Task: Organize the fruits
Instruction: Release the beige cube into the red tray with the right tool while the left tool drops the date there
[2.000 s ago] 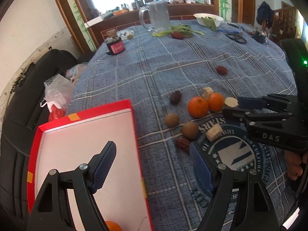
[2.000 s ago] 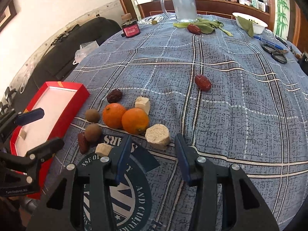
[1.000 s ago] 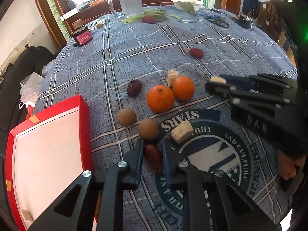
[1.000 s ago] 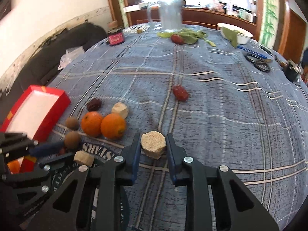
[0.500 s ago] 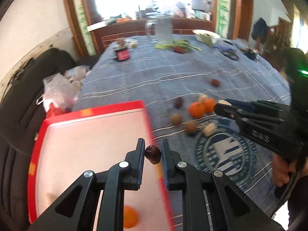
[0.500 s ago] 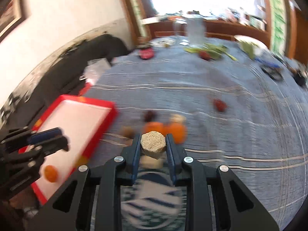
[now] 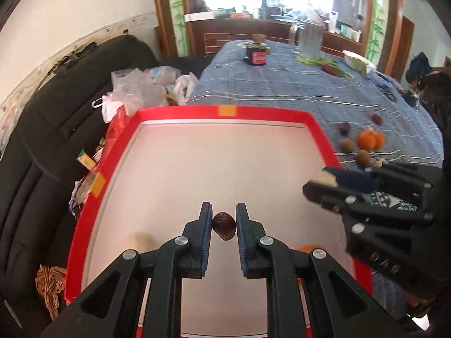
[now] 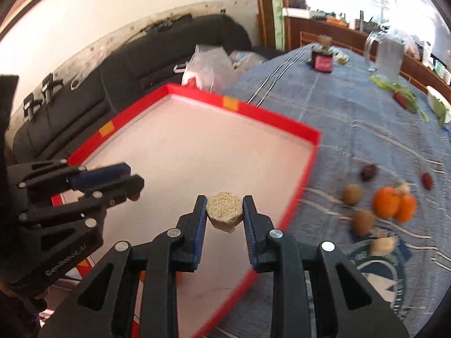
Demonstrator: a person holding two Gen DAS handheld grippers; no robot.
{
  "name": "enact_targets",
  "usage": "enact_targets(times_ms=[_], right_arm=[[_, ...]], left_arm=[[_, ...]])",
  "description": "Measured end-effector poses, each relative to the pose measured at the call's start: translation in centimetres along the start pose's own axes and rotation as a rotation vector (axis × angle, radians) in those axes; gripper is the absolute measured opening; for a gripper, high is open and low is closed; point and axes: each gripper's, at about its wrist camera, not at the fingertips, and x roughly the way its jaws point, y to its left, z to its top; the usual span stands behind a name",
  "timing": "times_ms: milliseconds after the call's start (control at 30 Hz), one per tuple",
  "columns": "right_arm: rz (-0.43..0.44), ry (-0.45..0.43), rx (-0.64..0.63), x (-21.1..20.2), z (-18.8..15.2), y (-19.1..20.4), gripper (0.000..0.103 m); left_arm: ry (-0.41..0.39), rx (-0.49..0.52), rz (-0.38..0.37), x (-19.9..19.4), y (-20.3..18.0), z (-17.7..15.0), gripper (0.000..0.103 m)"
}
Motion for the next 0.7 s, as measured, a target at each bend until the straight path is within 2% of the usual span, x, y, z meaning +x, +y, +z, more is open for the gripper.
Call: enact_targets(times_ms=[367,400,500,533,700], right_arm=[[-0.005,0.11,0.042,1.5,-0.1,-0.1,0.03],[-0.001,0.112,0.05,1.4,-0.2,-0.2,0.03],[0.015,0.08,0.07,0.2,-0.4,-0.4,0.032],[0.018,0.069,0.073,-0.3,-0.5,-0.6,0.033],[-0.003,-0.014,0.105,-3.5,-1.3,-2.2,0.045]], left_arm=[[0.029,-0.022,0.028,1.2,1.6,-1.0,0.017],[0.03,-0.022,0.025,1.2,1.6,-1.1,0.021],[0.026,-0.021,0.039,1.0,1.4,-1.2,0.045],[0.018,-0.017,0.05,0.8,1.3,-1.2,0.051],[0.006,-0.011,0.065,0.2,0.7,-1.3,0.068]])
